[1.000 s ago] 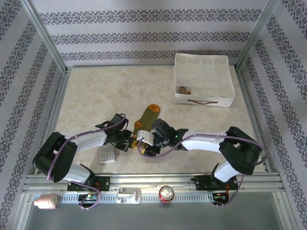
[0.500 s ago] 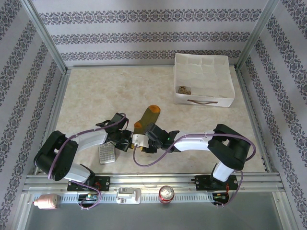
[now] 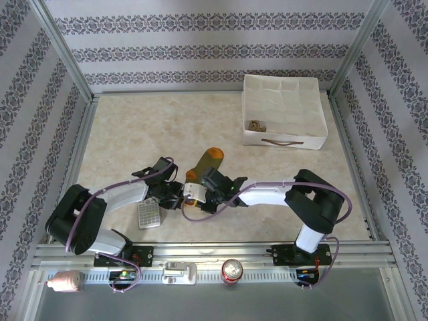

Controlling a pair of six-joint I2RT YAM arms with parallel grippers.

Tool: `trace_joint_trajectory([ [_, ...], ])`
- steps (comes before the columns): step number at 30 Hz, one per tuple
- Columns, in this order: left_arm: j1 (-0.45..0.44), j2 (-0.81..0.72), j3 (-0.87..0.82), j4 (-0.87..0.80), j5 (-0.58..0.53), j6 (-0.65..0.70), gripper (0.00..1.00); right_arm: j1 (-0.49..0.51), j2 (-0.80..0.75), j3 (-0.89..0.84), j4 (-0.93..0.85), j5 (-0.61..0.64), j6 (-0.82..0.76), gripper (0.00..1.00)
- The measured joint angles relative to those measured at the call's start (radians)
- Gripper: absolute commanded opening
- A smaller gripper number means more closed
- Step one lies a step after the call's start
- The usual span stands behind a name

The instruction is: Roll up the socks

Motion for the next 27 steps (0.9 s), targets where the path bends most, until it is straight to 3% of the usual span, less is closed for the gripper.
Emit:
trace_joint_trajectory([
  [4, 0.008, -0.106, -0.027, -0.009, -0.037, 0.004, 0.67, -0.078, 0.056, 0.062, -0.064, -0.175, 0.082, 0.0],
  [6, 0.011, -0.161, -0.037, -0.012, -0.056, 0.008, 0.7, -0.104, 0.085, 0.085, -0.091, -0.248, 0.119, 0.0],
  [10, 0.011, -0.248, -0.05, -0.011, -0.093, 0.014, 0.67, -0.146, 0.139, 0.124, -0.124, -0.364, 0.195, 0.0],
  [17, 0.011, -0.277, -0.129, 0.043, -0.094, 0.034, 0.52, -0.211, 0.219, 0.201, -0.191, -0.494, 0.307, 0.0],
  [27, 0.011, -0.267, -0.164, 0.149, -0.103, 0.061, 0.48, -0.273, 0.299, 0.277, -0.285, -0.589, 0.422, 0.0],
])
